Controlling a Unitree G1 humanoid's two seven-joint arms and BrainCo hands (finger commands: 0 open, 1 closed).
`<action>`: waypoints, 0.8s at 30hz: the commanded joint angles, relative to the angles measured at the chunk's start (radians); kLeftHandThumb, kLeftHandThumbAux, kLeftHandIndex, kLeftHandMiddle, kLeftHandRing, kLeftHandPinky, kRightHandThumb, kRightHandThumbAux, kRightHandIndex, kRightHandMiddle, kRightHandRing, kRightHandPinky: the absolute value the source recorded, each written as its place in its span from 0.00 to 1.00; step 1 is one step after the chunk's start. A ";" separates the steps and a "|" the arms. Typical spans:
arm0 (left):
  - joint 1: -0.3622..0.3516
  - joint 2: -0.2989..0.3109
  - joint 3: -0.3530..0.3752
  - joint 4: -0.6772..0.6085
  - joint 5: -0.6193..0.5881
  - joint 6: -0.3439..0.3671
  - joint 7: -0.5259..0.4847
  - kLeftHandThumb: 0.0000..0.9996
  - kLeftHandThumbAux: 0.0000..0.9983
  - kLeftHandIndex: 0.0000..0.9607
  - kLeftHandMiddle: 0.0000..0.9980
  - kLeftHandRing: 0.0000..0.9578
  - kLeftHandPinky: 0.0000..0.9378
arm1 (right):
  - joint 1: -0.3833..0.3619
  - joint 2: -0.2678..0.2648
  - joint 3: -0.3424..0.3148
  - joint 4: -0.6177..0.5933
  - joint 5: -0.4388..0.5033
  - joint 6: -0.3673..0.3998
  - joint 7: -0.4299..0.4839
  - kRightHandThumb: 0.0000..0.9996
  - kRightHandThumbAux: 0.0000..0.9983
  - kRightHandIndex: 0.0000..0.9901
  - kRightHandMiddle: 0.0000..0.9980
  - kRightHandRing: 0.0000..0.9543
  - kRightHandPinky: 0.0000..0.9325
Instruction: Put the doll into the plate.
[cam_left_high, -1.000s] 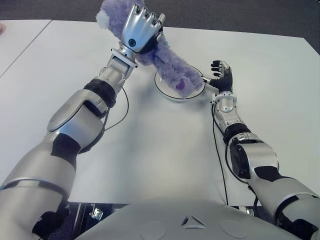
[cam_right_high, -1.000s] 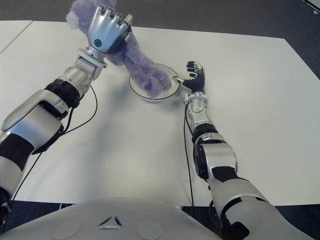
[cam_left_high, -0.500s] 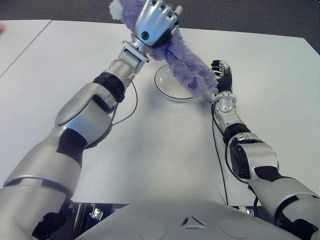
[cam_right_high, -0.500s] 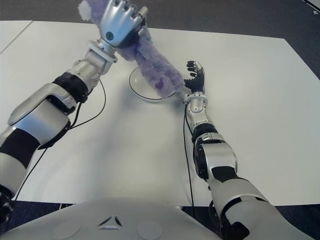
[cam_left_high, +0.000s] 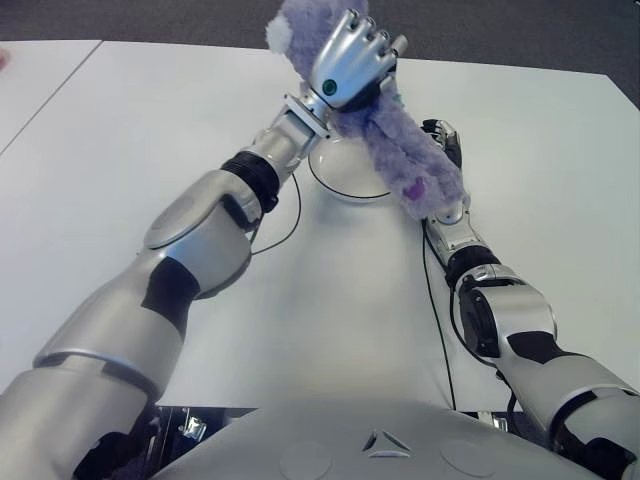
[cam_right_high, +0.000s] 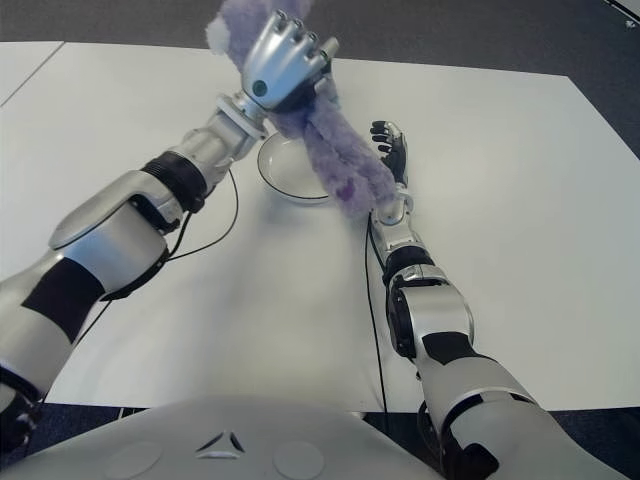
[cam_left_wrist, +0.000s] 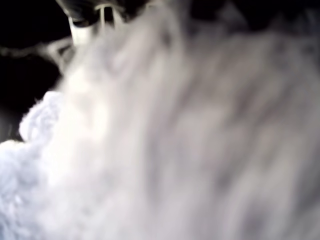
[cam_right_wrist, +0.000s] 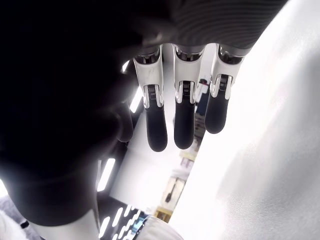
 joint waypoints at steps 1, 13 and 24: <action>-0.039 -0.084 -0.019 0.061 0.003 -0.052 -0.036 0.72 0.70 0.46 0.85 0.89 0.92 | 0.307 0.117 0.028 0.153 -0.029 0.050 -0.017 0.00 0.87 0.26 0.30 0.28 0.27; -0.025 -0.139 -0.015 0.087 -0.006 -0.063 -0.042 0.72 0.71 0.46 0.84 0.89 0.92 | 0.311 0.119 0.036 0.152 -0.041 0.044 -0.028 0.00 0.85 0.25 0.29 0.27 0.26; 0.016 -0.143 -0.007 0.111 -0.015 -0.065 -0.053 0.71 0.71 0.46 0.83 0.88 0.92 | 0.313 0.120 0.032 0.151 -0.040 0.045 -0.025 0.00 0.86 0.24 0.29 0.27 0.26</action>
